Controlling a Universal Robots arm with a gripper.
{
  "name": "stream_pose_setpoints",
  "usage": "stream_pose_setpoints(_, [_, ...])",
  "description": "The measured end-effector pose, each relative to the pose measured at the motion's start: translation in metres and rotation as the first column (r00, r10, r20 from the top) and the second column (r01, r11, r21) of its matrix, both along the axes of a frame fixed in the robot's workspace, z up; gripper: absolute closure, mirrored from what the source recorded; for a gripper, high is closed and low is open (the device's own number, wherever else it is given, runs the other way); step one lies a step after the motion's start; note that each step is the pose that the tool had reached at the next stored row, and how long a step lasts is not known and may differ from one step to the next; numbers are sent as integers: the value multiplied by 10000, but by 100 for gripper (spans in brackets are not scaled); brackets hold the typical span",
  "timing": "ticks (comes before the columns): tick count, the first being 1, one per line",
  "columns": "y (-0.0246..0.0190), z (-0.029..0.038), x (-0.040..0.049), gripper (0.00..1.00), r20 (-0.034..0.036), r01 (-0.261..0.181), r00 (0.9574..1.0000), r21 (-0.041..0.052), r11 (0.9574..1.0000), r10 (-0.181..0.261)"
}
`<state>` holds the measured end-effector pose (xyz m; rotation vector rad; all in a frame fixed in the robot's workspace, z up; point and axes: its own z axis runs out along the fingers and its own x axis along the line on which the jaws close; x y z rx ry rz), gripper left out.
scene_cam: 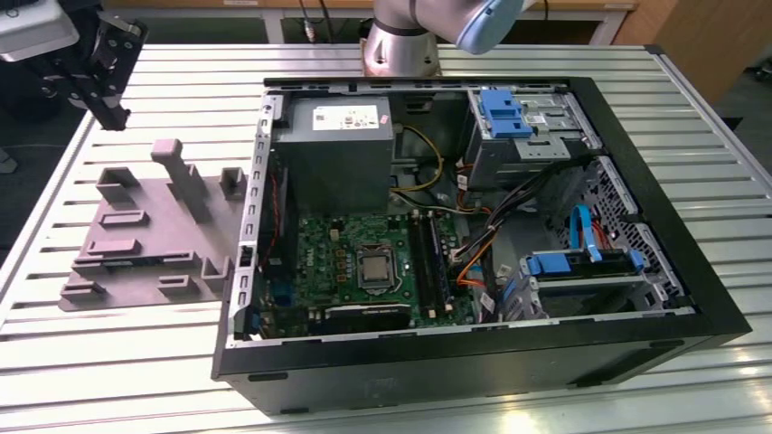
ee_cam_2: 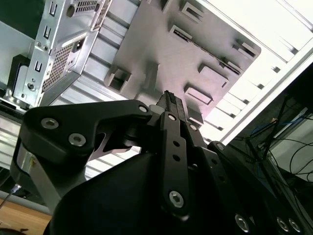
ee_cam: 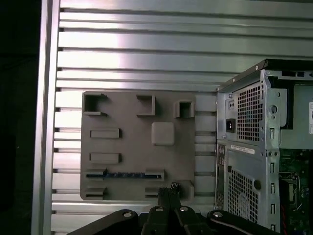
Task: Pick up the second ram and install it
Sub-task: 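Reach for the second ram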
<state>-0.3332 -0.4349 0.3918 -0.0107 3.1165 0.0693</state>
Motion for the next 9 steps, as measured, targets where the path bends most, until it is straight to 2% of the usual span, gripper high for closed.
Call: stream_pose_setpoints(9, [-17, -19, -66, 89, 0, -12, 10000, 1, 10000, 12])
